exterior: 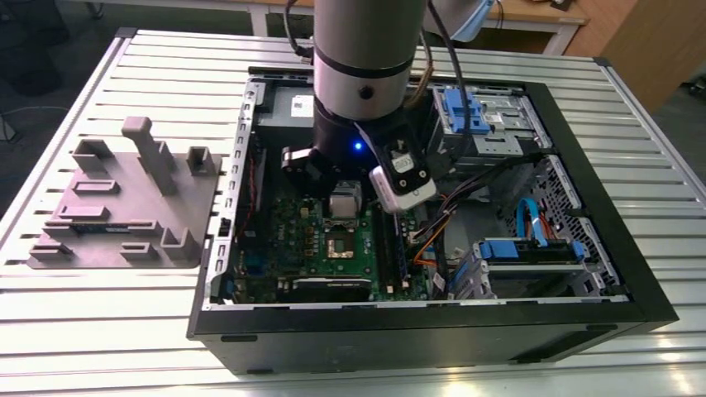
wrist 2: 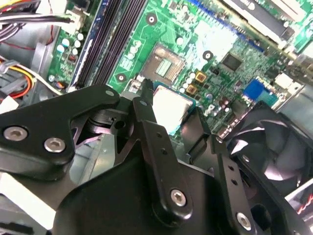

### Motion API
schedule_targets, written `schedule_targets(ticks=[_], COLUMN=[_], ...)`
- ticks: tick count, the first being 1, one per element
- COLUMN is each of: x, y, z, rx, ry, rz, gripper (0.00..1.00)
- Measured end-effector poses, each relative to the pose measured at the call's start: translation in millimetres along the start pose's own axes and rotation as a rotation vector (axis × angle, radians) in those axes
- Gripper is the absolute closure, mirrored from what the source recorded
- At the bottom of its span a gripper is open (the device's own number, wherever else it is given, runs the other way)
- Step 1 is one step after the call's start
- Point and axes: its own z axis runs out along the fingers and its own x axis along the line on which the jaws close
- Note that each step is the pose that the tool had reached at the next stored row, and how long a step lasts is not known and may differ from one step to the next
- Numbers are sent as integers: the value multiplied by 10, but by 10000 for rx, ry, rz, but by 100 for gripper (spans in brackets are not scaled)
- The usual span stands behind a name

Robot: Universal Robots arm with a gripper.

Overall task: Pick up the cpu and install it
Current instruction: 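Place the cpu into insertion slot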

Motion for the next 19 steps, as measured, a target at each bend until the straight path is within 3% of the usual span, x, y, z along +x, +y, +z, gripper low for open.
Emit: schedule_targets(ticks=[2, 19], x=[-2, -40], y=[0, -16], z=[18, 326], rx=[118, 112], ry=[-16, -19], rz=[1, 116], gripper=[53, 53])
